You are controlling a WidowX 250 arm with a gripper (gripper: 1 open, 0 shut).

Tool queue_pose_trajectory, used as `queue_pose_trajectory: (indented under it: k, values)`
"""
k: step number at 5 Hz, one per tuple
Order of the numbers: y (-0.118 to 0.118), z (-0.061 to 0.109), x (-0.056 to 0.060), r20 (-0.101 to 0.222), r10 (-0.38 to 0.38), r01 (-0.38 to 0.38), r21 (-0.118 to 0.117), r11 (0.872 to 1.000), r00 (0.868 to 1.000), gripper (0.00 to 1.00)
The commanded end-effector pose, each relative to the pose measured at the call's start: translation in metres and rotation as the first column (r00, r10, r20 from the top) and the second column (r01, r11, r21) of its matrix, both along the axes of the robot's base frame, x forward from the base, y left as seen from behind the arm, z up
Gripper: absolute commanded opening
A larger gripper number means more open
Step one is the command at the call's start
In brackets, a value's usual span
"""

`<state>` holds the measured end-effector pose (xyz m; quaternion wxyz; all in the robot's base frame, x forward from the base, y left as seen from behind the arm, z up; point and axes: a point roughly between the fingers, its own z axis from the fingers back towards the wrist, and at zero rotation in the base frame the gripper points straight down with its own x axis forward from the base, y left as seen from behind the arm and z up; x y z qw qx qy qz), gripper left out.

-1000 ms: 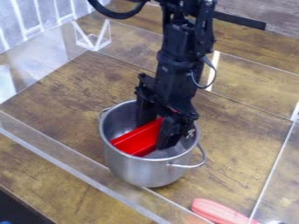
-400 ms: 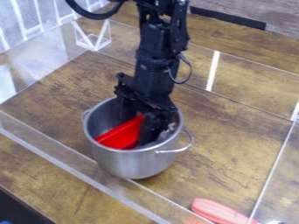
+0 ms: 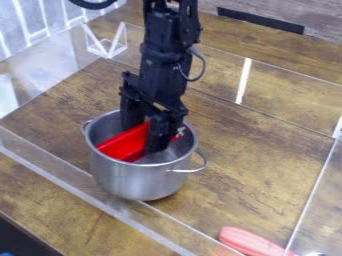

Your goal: Remove the red object from the silver pot and put it on the table

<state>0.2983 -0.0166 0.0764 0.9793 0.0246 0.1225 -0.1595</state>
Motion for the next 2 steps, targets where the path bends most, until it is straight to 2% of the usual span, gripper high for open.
queue_pose_trajectory:
  k: [1,2]
  values:
    - [0.0063,0.0208,0.0049,0.069,0.046,-0.046,-0.005,0.999,0.997,0.0]
    - [0.0082,0.0211,0.0043,0.067,0.083,-0.083,-0.006,0.997,0.994,0.0]
